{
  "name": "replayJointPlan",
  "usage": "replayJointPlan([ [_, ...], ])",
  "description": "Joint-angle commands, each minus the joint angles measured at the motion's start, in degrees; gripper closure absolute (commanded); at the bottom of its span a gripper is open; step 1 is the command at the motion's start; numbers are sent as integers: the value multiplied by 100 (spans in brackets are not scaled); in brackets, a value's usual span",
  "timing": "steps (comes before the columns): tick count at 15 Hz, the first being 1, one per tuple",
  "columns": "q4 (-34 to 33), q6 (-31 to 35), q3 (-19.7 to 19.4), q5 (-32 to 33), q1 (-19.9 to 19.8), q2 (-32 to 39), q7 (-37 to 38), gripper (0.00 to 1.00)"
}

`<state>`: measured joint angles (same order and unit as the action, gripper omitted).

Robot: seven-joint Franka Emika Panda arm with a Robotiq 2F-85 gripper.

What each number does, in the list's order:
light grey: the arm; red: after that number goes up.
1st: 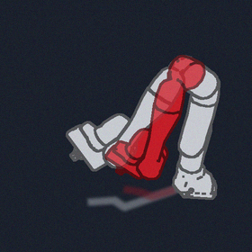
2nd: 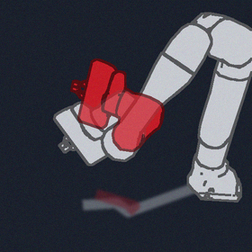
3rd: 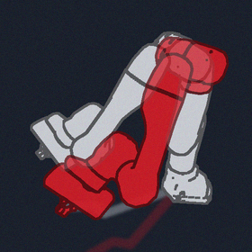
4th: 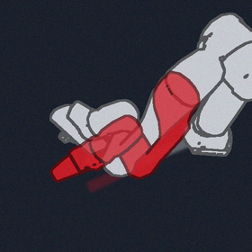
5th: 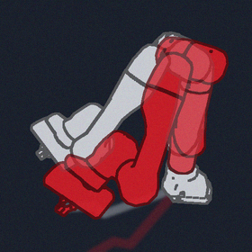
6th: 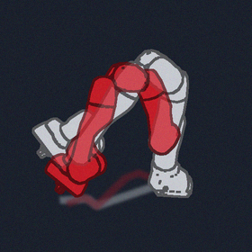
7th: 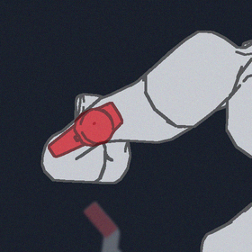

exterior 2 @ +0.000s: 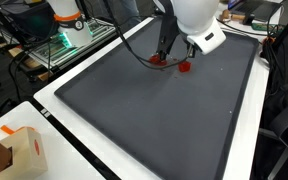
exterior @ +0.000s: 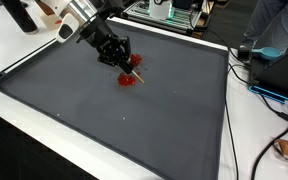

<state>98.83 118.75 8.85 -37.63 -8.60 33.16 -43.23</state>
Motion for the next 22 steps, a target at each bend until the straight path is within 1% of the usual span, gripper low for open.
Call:
replayJointPlan([
  [1, -71, -201, -21, -55, -55, 33, 42, 97],
  [7, -15, -278, -98, 14, -11, -166, 287, 97],
  [10, -21, -335, -148, 96, 43, -313, 575, 97],
  [13, -39, -293, -211, 314, 143, -473, 937, 97],
  [15, -49, -259, -241, 509, 212, -577, 1221, 97],
  [22, -88, -331, -338, 1640, 478, -869, 2429, 97],
])
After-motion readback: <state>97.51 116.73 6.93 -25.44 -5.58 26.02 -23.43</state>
